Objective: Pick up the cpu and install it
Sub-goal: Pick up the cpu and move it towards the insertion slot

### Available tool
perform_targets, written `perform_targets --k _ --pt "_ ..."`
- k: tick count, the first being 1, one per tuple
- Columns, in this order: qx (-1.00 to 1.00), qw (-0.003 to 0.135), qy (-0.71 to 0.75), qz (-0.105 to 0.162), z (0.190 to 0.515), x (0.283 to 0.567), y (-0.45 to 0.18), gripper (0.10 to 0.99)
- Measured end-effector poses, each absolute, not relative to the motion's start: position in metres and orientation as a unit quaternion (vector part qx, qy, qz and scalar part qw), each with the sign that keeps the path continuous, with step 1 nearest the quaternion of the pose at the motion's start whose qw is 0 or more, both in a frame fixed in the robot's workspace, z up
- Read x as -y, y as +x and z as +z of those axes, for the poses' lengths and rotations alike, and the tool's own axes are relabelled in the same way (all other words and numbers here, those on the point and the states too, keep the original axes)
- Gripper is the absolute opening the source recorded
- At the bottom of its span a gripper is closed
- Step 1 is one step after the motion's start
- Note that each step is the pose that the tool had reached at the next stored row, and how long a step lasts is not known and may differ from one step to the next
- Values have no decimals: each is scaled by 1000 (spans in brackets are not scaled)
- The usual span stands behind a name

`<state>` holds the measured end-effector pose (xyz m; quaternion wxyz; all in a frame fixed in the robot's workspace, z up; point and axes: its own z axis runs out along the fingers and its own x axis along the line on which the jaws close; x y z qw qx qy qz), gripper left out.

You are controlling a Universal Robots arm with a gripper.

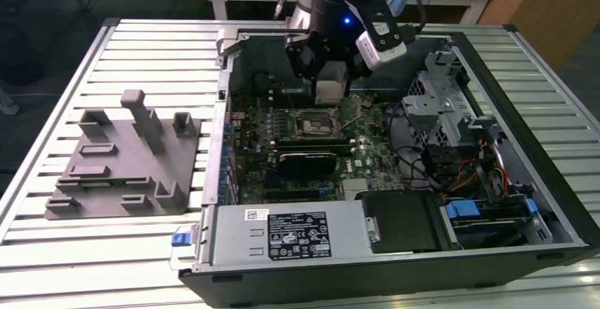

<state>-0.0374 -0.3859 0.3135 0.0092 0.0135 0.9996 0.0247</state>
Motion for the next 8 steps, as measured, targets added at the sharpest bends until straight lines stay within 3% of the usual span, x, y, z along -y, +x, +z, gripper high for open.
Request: perform_targets --k 8 --pt "-1000 9 14 25 304 382 -37 541"
